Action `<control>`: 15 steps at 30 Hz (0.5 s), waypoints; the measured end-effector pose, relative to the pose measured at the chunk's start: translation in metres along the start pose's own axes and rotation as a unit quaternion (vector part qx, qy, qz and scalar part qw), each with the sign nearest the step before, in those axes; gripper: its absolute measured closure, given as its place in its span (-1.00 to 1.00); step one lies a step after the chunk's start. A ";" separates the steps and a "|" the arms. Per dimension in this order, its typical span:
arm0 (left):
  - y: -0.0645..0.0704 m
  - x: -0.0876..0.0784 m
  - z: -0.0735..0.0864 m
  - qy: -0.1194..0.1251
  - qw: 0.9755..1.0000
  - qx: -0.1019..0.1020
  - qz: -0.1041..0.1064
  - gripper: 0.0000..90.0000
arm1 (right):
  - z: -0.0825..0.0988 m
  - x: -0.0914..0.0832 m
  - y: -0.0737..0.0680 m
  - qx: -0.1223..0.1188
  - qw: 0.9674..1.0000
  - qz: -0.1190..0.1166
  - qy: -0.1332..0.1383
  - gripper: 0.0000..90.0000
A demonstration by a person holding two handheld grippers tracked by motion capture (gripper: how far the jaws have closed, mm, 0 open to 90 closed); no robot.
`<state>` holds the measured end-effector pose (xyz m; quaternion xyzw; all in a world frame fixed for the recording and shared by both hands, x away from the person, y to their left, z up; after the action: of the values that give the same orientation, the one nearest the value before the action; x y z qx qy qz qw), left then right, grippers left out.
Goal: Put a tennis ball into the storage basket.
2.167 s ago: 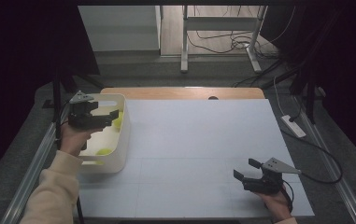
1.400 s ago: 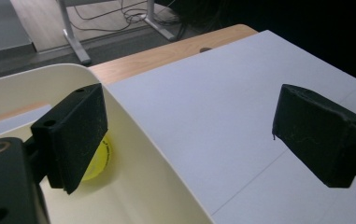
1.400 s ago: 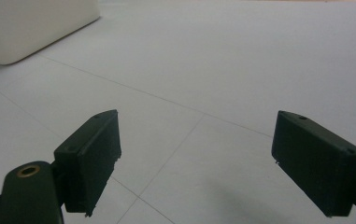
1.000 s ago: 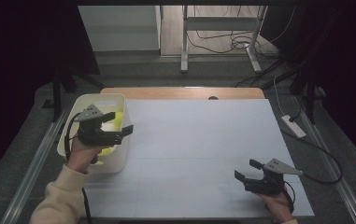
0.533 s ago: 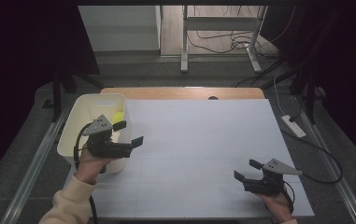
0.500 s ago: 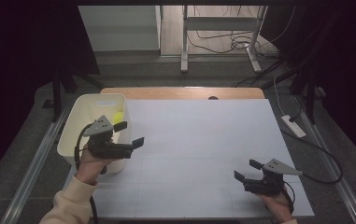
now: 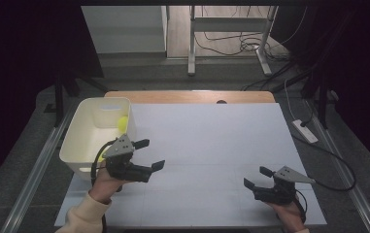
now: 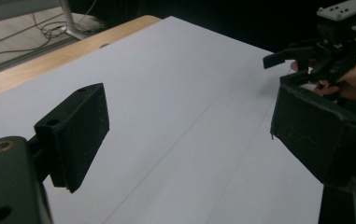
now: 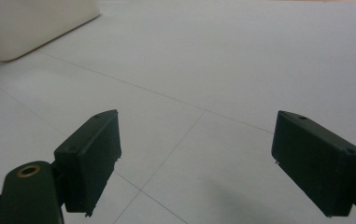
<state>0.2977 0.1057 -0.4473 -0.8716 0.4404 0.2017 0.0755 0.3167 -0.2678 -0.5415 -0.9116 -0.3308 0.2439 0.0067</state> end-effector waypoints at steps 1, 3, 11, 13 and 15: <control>0.002 0.001 0.001 -0.001 1.000 0.000 0.003 -0.73 | 0.000 0.000 0.000 0.001 1.000 -0.001 0.001 -0.65; 0.004 0.004 0.005 -0.002 1.000 0.000 0.007 -0.74 | 0.000 -0.001 0.000 0.001 1.000 0.000 0.001 -0.65; 0.012 0.013 0.019 -0.009 1.000 -0.002 0.024 -0.74 | 0.000 -0.001 0.000 -0.001 1.000 0.000 0.001 -0.65; 0.016 0.017 0.025 -0.014 0.999 0.000 0.031 -0.74 | 0.000 -0.001 0.000 -0.001 1.000 0.000 0.001 -0.65; 0.018 0.022 0.031 -0.021 0.999 0.001 0.037 -0.74 | 0.000 -0.001 0.000 -0.001 1.000 0.000 0.001 -0.65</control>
<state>0.2861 0.0877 -0.4840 -0.8499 0.4713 0.2221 0.0784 0.3160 -0.2683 -0.5413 -0.9120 -0.3308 0.2425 0.0064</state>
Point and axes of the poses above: each handheld gripper's, and its own axes: x roughly forward along the jaws, z roughly out of its underside, y roughly to its right, the point moved 7 cm from there along x, roughly forward along the jaws, and after that the axes turned 3 degrees about x, right-handed, at the moved point
